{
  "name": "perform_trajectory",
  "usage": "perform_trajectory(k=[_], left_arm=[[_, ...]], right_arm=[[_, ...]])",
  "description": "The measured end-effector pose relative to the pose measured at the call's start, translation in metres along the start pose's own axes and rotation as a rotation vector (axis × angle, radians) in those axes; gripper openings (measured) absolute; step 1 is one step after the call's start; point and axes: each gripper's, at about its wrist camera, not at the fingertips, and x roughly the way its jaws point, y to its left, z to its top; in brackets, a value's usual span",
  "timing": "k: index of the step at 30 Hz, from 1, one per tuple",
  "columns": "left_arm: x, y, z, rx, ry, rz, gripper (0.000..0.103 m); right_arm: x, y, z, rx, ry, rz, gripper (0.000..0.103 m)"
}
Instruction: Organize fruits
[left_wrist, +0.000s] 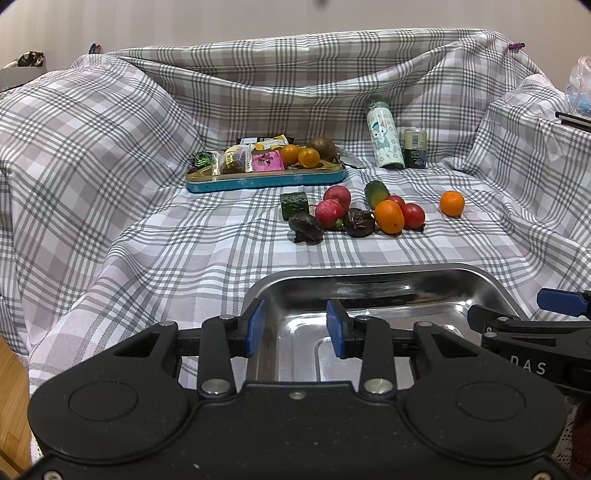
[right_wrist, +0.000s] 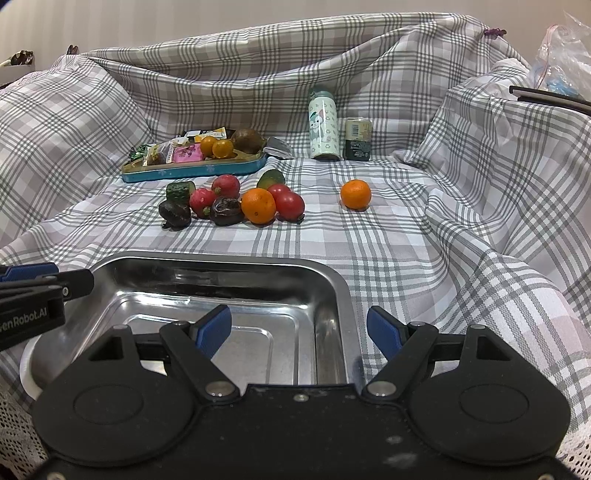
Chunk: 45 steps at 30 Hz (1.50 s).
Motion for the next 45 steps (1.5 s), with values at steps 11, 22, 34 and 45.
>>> perform_trajectory(k=[11,22,34,45], left_arm=[[-0.003,-0.001,-0.001,-0.012,0.003,-0.014,0.045],[-0.009,0.003,0.007,-0.019,0.006,-0.034,0.045],[0.002,-0.007,0.036,0.076,0.074,-0.049,0.045],[0.062,0.002,0.073,0.05,0.101,-0.025,0.045]], right_arm=[[0.0,0.002,-0.001,-0.006,-0.001,0.002,0.083],[-0.006,-0.002,0.004,-0.002,-0.02,-0.017,0.082],[0.002,-0.011,0.025,-0.022,0.09,0.029,0.082],[0.038,-0.029,0.075,0.004,0.068,0.012,0.082]])
